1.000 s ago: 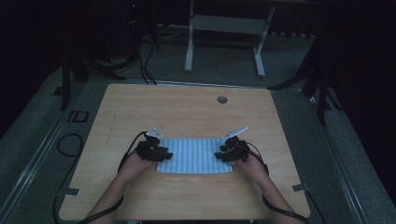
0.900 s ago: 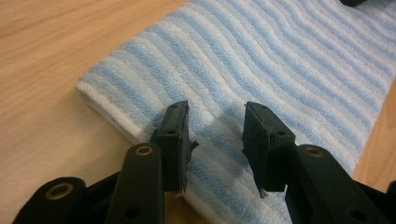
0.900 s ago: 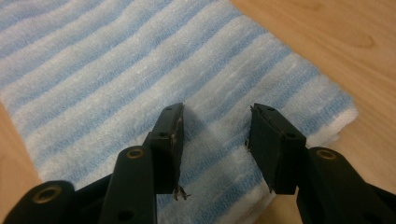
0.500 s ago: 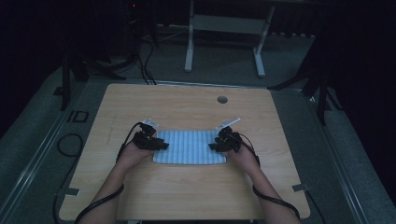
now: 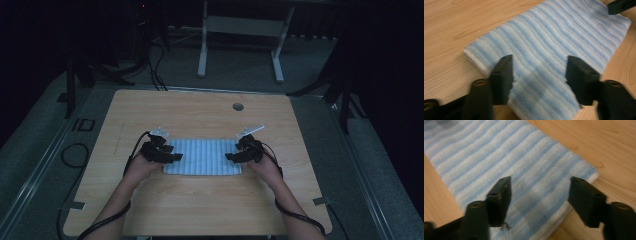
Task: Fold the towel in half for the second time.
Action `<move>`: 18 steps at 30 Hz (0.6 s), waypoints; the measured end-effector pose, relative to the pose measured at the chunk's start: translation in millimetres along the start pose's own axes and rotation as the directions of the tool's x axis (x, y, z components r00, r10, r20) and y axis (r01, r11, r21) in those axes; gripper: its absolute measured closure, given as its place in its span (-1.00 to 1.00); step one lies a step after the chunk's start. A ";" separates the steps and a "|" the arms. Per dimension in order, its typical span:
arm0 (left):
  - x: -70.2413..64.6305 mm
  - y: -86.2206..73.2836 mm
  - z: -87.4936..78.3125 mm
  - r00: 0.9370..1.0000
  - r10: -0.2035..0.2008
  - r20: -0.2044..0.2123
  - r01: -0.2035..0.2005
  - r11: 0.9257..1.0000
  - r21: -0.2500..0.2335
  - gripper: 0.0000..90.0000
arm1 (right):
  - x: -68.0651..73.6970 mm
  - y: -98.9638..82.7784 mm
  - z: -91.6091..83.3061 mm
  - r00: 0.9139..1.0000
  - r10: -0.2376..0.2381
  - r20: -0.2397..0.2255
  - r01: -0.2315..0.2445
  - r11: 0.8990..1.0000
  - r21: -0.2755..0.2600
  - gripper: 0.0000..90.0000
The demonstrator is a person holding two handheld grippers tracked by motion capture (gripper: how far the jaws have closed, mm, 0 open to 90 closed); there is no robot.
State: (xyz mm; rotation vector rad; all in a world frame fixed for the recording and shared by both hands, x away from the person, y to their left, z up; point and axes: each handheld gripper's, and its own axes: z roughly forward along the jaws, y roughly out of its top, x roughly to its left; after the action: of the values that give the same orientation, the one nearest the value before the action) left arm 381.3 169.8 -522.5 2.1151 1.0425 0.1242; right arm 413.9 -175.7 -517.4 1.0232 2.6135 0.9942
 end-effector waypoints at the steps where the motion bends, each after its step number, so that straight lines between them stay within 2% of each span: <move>1: -1.2 -4.1 -2.4 1.000 -0.003 0.012 0.003 1.000 0.009 -0.24 | -0.1 -1.2 -1.4 1.000 0.005 -0.002 -0.005 1.000 -0.001 -0.47; 2: -1.2 -4.1 -2.4 1.000 -0.003 0.012 0.003 1.000 0.009 -0.40 | -0.1 -1.2 -1.4 1.000 0.005 -0.002 -0.005 1.000 -0.001 -0.47; 3: -1.1 -6.1 -3.4 1.000 -0.023 0.012 0.023 1.000 0.008 -0.40 | 0.1 -5.8 -5.7 1.000 -0.013 -0.024 0.013 1.000 -0.001 -0.68; 5: -0.7 -10.5 -6.5 0.999 -0.048 0.003 0.048 0.999 -0.004 -0.48 | -1.3 -10.9 -8.6 1.000 0.005 -0.021 -0.005 1.000 -0.010 -0.71; 7: -1.2 -15.6 -11.2 0.999 -0.048 -0.025 0.047 0.999 -0.025 -0.64 | -2.0 -17.1 -13.0 1.000 0.000 -0.017 -0.001 1.000 -0.030 -0.72; 10: -1.1 -25.7 -19.1 0.997 -0.050 -0.060 0.045 0.996 -0.073 -0.73 | -3.8 -27.1 -20.2 1.000 -0.011 -0.001 0.011 0.999 -0.049 -0.73; 12: 1.0 -33.0 -23.1 0.997 -0.060 -0.056 0.056 0.996 -0.075 -0.83 | -5.9 -34.1 -24.8 1.000 -0.012 0.010 0.013 0.998 -0.061 -0.73; 13: 1.8 -35.9 -24.4 0.997 -0.068 -0.041 0.065 0.995 -0.075 -0.88 | -7.3 -37.6 -26.8 1.000 -0.014 0.014 0.015 0.998 -0.067 -0.73; 14: 3.3 -40.2 -26.0 0.996 -0.084 -0.034 0.082 0.995 -0.051 -0.92 | -8.0 -40.2 -28.5 1.000 -0.008 0.015 0.009 0.998 -0.067 -0.73; 16: 3.6 -48.4 -30.8 0.994 -0.081 -0.074 0.077 0.995 -0.055 -0.96 | -11.2 -48.6 -32.5 0.999 -0.011 0.033 0.013 0.997 -0.079 -0.76; 18: 5.1 -54.4 -36.6 0.992 -0.086 -0.087 0.079 0.994 -0.076 -0.96 | -14.1 -55.9 -35.6 0.999 -0.008 0.041 0.011 0.997 -0.080 -0.76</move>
State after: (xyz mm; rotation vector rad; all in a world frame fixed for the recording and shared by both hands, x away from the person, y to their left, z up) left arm 335.6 215.6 -534.2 2.0141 1.1603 0.2158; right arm 380.8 -234.1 -527.0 1.0007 2.5222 1.0558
